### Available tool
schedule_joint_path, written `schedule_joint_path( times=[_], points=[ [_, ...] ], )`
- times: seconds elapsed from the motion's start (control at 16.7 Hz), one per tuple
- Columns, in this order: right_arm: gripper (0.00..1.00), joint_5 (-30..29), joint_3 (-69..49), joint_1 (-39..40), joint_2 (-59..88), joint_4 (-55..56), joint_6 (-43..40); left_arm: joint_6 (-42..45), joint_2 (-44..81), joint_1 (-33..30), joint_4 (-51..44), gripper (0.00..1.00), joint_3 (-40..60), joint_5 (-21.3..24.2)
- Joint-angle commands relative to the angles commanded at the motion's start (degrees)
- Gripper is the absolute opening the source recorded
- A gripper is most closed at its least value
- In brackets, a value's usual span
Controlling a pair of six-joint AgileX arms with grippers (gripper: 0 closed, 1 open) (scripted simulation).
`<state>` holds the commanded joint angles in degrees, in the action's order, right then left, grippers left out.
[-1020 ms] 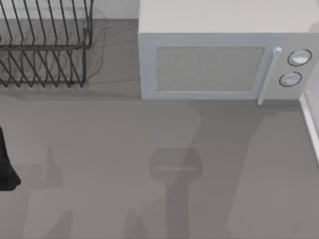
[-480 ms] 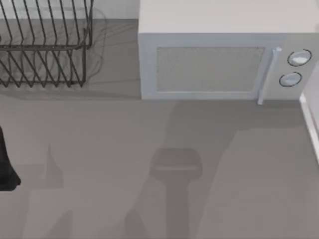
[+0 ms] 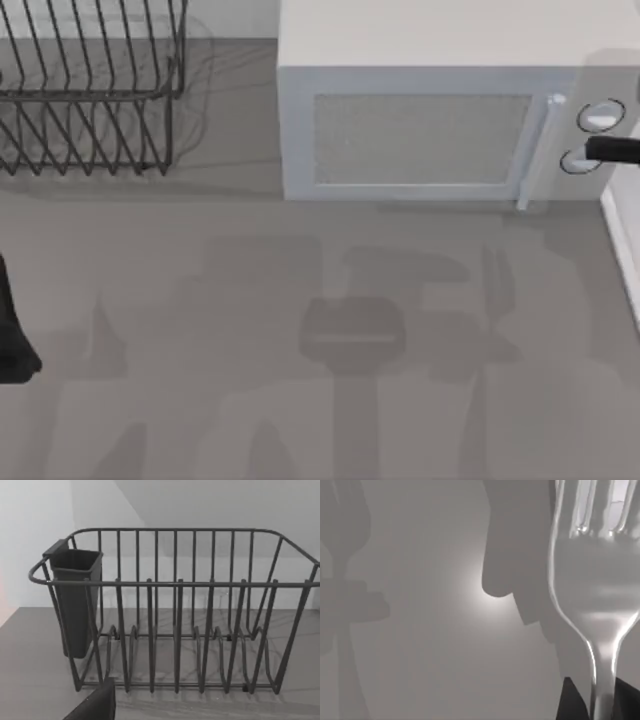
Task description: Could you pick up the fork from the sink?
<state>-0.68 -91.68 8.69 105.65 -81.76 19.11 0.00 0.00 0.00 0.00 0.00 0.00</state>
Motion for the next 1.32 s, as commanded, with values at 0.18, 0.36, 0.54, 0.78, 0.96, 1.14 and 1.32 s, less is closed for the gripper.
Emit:
schedule_joint_path(
  times=[0.18,0.36,0.54,0.78,0.96,1.14,1.32],
  points=[
    [0.0,0.4,2.73,7.92,-4.08,1.49,2.22,0.0,0.0,0.0,0.0,1.0,0.0,0.0],
    [0.0,0.66,2.69,11.73,-5.01,3.29,2.19,0.0,0.0,0.0,0.0,1.0,0.0,0.0],
    [0.0,0.67,2.66,11.84,-5.02,3.37,2.17,0.0,0.0,0.0,0.0,1.0,0.0,0.0],
    [0.0,0.85,4.63,11.84,-4.67,4.67,2.24,0.0,0.0,0.0,0.0,1.0,0.0,0.0],
    [0.0,0.97,9.63,12.11,-3.95,9.47,2.21,0.0,0.0,0.0,0.0,1.0,0.0,0.0],
    [0.0,0.97,15.34,12.23,-2.76,16.24,2.24,0.0,0.0,0.0,0.0,1.0,0.0,0.0],
    [0.0,0.86,20.13,12.24,-1.56,22.87,2.35,0.0,0.0,0.0,0.0,1.0,0.0,0.0]
  ],
)
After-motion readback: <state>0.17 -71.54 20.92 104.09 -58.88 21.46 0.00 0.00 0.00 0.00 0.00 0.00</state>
